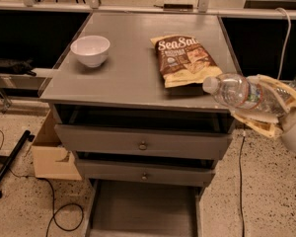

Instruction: Pick water bottle from bottom drawer and place on counter

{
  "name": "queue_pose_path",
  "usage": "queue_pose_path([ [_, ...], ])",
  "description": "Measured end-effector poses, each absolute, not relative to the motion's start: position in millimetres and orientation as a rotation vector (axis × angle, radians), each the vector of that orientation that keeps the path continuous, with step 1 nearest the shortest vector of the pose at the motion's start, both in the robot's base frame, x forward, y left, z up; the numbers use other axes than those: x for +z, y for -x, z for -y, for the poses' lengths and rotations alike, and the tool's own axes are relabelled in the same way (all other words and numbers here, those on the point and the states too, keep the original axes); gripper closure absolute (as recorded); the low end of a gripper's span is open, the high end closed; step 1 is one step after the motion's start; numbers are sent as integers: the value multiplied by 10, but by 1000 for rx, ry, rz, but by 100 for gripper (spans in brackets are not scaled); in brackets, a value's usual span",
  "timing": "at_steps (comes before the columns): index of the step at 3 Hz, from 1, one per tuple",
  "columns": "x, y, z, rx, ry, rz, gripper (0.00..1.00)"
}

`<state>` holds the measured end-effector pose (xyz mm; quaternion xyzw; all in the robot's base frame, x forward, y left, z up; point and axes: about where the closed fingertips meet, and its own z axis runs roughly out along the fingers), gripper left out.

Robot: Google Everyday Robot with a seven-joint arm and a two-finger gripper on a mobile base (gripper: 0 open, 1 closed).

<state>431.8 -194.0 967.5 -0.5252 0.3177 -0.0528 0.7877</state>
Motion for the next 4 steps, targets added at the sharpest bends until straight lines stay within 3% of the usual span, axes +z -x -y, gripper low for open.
queue_pose_path([
  [4,10788,-4287,1260,260,1021,-399,100],
])
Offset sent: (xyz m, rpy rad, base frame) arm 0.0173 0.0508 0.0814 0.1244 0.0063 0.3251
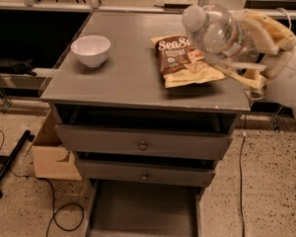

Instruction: Pick water bottle from bottom drawer and place on counter

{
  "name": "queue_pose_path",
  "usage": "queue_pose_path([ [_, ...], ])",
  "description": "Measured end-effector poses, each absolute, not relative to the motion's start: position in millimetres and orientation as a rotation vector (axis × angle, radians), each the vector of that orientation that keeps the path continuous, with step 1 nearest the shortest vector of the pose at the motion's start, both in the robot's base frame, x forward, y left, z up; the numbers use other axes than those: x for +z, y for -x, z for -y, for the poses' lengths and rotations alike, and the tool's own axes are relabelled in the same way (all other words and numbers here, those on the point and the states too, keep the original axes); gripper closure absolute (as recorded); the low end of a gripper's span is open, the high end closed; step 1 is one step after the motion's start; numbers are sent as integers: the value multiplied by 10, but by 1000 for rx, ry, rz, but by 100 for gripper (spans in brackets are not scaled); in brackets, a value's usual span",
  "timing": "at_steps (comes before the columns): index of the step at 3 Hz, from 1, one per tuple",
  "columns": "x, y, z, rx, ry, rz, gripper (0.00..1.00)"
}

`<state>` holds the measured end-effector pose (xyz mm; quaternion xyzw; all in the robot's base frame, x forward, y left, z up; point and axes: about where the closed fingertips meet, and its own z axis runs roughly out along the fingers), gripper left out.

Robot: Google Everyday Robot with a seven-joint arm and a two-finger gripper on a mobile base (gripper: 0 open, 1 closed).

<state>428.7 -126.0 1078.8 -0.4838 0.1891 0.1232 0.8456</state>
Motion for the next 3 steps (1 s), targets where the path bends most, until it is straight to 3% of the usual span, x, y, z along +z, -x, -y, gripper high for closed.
queue_pose_path([
  [2,10783,-4404,1131,287,1045,-410,100],
  [3,10785,-4672,825,319,1135,-429,100],
])
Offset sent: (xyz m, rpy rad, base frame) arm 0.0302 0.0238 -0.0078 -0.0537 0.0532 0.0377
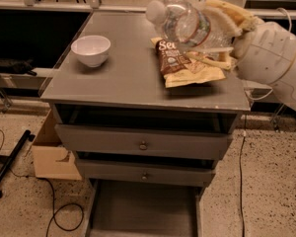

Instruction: Pick water bottle from bottom drawer and place on counter

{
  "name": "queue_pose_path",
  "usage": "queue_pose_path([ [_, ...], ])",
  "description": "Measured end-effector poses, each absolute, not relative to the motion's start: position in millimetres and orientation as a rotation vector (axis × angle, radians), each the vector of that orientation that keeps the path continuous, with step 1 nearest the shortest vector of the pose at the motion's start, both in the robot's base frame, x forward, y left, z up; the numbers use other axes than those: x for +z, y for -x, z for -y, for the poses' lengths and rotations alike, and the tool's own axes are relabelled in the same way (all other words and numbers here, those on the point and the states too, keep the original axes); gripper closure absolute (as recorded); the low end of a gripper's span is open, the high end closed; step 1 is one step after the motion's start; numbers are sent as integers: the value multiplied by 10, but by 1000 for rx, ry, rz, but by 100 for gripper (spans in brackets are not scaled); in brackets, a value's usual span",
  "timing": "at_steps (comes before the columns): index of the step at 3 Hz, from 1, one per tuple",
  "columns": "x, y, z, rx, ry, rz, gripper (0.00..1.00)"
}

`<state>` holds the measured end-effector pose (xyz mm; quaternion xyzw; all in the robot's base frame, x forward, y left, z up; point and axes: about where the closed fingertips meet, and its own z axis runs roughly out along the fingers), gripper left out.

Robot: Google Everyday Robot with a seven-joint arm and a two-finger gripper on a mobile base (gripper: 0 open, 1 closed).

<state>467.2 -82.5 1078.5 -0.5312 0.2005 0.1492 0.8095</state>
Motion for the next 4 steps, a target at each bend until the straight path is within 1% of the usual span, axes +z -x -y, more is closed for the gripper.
queue_pose_path([
  [1,10785,-4660,833,317,1135,-429,100],
  [2,10754,-4774,806,366,1199,-470,100],
  [3,10570,-5040,706,493,1389,-582,100],
  [4,10410,-5138,667,621,1506,-681,100],
])
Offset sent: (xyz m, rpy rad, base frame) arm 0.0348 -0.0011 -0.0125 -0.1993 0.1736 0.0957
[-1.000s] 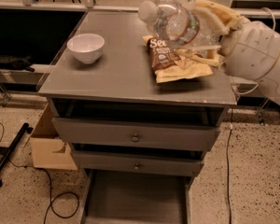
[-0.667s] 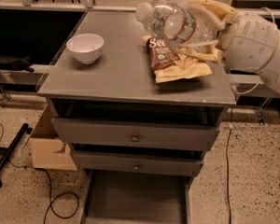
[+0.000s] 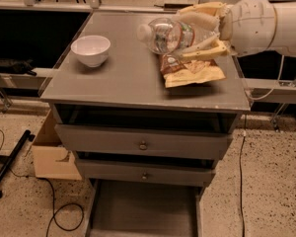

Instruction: Pick water bottle from bottom drawer and place on counter

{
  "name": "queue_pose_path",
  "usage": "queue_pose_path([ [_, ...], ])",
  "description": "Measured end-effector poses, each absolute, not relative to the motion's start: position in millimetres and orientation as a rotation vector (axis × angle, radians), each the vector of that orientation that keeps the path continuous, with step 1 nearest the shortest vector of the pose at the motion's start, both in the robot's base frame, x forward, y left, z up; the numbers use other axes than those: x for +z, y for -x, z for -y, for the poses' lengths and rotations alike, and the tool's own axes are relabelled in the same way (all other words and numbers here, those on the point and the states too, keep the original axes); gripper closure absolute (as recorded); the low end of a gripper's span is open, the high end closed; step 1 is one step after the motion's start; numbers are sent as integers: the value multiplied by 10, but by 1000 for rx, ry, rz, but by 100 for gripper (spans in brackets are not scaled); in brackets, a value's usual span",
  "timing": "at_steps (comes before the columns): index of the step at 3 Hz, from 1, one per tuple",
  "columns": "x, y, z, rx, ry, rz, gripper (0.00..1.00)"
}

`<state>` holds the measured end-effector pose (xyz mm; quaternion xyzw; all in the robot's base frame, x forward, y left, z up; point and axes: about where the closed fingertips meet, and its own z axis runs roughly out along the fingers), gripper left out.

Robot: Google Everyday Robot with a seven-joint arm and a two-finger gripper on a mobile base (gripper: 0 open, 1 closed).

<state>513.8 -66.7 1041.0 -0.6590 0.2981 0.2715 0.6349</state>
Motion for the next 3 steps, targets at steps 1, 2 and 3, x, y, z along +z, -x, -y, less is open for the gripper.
queue_pose_path([
  [1,10297,-5093,584,701,1537,-711,100],
  [2,10284,-5084,567,708,1541,-712,100],
  [3,10364,-5103,343,697,1585,-705,100],
])
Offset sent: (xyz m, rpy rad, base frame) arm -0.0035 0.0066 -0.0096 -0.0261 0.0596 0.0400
